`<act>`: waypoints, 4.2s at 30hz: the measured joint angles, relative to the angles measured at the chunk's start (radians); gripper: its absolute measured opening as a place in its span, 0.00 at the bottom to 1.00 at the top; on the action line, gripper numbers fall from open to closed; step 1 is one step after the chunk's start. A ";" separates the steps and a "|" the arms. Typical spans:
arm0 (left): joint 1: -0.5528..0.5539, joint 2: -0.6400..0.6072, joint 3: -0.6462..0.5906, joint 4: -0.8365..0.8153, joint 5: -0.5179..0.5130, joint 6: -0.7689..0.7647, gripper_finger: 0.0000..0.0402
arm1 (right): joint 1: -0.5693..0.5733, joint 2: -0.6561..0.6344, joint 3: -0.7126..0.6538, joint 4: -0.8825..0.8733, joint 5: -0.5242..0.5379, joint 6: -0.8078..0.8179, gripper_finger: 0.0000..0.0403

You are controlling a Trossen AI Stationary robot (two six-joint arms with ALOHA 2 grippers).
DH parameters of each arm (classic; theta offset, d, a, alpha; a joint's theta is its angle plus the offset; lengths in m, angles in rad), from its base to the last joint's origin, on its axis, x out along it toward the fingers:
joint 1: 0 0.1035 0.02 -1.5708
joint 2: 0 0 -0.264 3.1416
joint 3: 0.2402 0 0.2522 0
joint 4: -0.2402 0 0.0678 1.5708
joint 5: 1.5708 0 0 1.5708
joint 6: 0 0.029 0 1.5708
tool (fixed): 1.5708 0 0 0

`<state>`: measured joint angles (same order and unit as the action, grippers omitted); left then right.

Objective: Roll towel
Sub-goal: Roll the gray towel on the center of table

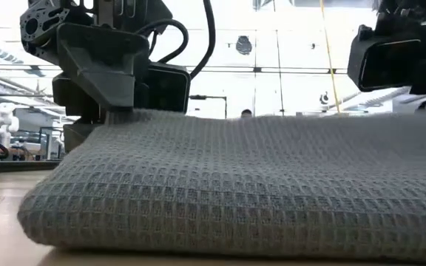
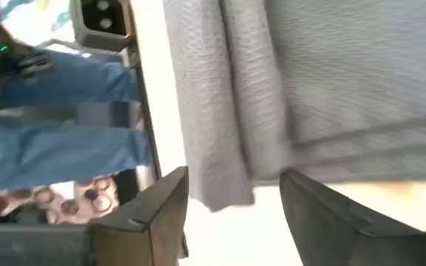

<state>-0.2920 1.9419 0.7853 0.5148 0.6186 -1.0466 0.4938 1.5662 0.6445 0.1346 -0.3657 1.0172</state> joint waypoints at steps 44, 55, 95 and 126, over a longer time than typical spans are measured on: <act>-0.313 -0.282 0.106 -0.311 -0.693 0.853 0.80 | 0.222 0.035 0.129 0.021 0.478 -0.449 0.74; -0.311 -0.122 0.197 -0.229 -0.815 0.951 0.80 | 0.319 0.052 0.151 -0.115 0.660 -0.420 0.74; -0.384 0.068 0.305 -0.447 -0.930 0.586 0.80 | 0.313 0.223 0.152 -0.053 0.656 -0.383 0.93; -0.324 -0.141 0.303 -0.717 -0.898 0.451 0.73 | 0.299 0.137 0.147 -0.122 0.713 -0.497 0.79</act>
<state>-0.6157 1.8014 1.0882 -0.2020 -0.2790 -0.5960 0.7932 1.7028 0.7918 0.0126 0.3476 0.5201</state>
